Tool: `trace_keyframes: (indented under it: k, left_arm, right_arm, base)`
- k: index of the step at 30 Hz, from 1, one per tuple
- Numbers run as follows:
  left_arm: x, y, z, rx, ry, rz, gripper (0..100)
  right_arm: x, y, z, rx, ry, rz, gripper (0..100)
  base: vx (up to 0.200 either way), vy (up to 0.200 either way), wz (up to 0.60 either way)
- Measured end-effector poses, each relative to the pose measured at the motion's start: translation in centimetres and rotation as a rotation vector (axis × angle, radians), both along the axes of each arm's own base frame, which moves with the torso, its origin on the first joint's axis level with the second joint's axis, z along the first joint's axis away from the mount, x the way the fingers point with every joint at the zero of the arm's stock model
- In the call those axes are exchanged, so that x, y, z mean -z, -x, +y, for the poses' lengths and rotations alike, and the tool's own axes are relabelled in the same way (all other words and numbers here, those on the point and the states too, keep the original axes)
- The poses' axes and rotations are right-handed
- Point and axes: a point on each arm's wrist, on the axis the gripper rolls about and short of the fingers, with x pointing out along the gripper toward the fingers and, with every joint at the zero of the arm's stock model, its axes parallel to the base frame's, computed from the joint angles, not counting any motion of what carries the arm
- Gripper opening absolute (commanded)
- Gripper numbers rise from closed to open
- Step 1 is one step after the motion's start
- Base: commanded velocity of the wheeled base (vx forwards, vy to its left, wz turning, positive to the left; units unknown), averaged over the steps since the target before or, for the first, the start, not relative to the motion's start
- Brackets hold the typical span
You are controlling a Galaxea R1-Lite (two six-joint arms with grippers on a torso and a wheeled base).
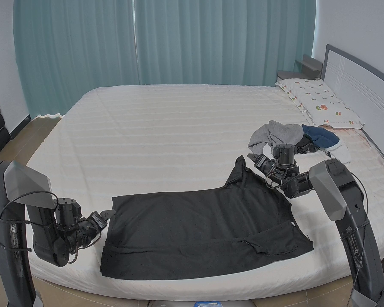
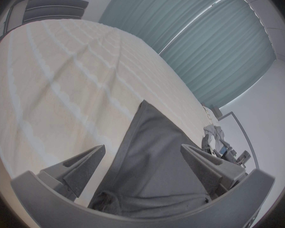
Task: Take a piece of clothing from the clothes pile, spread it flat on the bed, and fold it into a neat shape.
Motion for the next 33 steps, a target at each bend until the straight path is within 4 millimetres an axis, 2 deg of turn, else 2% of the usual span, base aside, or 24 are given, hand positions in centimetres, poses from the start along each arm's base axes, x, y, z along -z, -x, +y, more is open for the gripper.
trace_keyframes:
  k: [5,10,15,22,27,33]
  left_arm:
    - [-0.6,-2.2,0.2,-0.082,-0.045,-0.061,100]
    - [-0.7,-4.5,0.3,-0.107,-0.1,-0.026,100]
    - [-1.5,-7.3,0.2,-0.105,-0.137,0.028,100]
    - [-3.5,-11.9,-0.3,-0.059,-0.159,0.015,100]
    - [-2.0,-13.5,-1.2,0.023,-0.152,0.032,100]
    - [0.3,-14.0,-1.6,0.056,-0.189,0.04,100]
  right_arm:
    - [0.4,1.3,-1.7,-0.013,0.1,0.057,100]
    - [0.7,3.1,-3.2,-0.04,0.153,0.102,100]
    - [0.1,4.4,-4.0,-0.074,0.17,0.091,100]
    - [-0.7,5.4,-4.7,-0.095,0.176,0.077,100]
    - [-1.0,5.7,-4.8,-0.106,0.175,0.074,100]
    - [-1.0,5.9,-4.6,-0.111,0.175,0.073,100]
  base:
    - [0.0,0.0,0.0]
    - [0.0,0.0,0.0]
    - [0.0,0.0,0.0]
    - [0.0,0.0,0.0]
    - [0.0,0.0,0.0]
    - [0.0,0.0,0.0]
